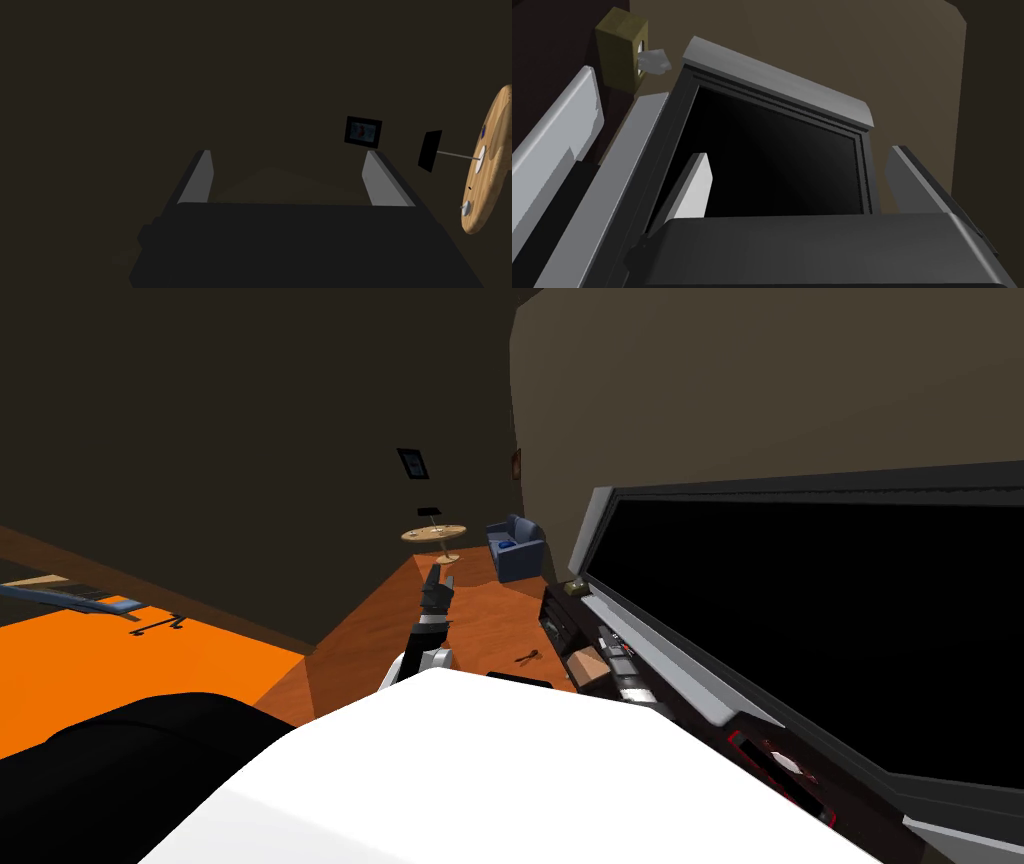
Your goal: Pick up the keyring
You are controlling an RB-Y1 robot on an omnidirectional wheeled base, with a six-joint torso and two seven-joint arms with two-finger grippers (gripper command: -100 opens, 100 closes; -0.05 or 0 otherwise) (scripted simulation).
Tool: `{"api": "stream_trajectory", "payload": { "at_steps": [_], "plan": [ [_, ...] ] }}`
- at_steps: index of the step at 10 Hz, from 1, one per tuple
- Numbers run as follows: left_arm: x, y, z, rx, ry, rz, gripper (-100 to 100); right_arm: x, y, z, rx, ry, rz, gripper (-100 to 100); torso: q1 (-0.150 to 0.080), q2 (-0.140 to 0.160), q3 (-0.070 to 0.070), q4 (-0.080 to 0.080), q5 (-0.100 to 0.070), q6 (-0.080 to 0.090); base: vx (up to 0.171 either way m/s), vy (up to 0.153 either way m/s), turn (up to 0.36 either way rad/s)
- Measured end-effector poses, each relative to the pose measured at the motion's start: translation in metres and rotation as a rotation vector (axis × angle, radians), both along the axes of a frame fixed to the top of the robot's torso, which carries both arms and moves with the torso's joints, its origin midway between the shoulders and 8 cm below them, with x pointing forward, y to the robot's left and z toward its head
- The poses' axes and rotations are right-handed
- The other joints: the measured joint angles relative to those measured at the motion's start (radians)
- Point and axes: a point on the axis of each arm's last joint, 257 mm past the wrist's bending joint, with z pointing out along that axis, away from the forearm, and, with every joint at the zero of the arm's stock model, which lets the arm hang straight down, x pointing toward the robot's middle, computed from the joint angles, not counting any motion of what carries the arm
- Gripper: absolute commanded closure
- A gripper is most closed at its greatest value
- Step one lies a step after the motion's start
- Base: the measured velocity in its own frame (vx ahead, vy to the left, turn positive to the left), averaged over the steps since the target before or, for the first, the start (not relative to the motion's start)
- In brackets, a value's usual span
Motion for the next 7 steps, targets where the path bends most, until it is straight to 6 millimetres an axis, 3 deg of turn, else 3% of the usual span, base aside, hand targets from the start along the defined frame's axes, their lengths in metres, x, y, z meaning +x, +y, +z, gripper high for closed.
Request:
{"api": "stream_trajectory", "payload": {
  "at_steps": [3, 4, 7],
  "plan": [
    [0.000, 0.000, 0.000, 0.000, 0.000, 0.000, 0, -0.033, -0.011, -0.060, -0.079, 0.158, 0.026, -100, 0.003, -0.001, -0.001, 0.000, 0.000, 0.000, 0.050, 0.158, 0.114],
    [0.000, 0.000, 0.000, 0.000, 0.000, 0.000, 0, -0.049, -0.009, -0.085, -0.110, 0.223, 0.038, -100, 0.003, -0.002, -0.001, 0.000, 0.001, 0.000, 0.053, 0.101, 0.032],
    [0.000, 0.000, 0.000, 0.000, 0.000, 0.000, 0, -0.087, -0.023, -0.126, -0.180, 0.352, 0.065, -100, -0.004, -0.002, -0.001, 0.000, -0.001, 0.000, 0.071, 0.066, 0.139]
  ]
}}
